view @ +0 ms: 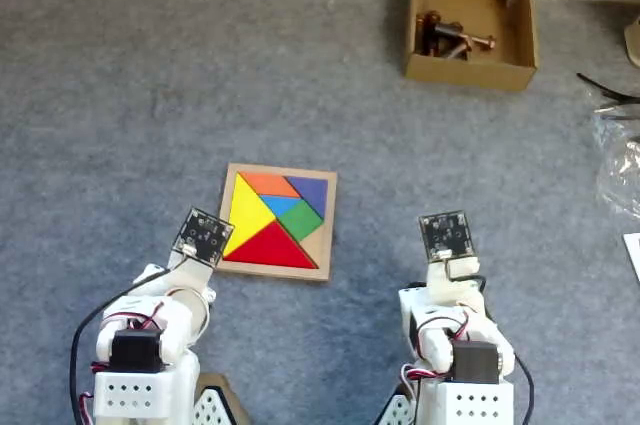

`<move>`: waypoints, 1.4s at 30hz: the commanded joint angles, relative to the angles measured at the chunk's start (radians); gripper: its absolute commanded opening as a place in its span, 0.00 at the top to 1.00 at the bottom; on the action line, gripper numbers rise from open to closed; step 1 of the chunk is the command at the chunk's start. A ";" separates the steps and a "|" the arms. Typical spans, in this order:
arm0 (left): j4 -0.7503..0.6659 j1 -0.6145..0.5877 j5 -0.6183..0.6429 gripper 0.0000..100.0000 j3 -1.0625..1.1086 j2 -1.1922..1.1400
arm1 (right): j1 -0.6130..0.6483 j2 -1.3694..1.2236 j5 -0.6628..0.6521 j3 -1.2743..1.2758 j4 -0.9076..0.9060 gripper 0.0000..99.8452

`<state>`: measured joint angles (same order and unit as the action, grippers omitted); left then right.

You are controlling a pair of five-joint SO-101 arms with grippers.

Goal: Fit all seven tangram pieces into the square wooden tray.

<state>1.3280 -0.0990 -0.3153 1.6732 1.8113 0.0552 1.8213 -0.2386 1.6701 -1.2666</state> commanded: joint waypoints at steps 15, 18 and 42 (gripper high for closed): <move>0.006 -0.010 0.101 0.99 0.022 0.010 | 0.013 0.005 0.008 0.099 0.022 0.99; 0.005 -0.012 0.130 0.99 0.022 0.010 | 0.013 0.005 0.008 0.099 0.022 0.99; 0.005 -0.007 0.132 0.99 0.022 0.010 | 0.013 0.005 0.008 0.099 0.022 0.99</move>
<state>1.3280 -0.0990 -0.1926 1.6732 1.8113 0.0552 1.8213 -0.2386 1.6701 -1.2666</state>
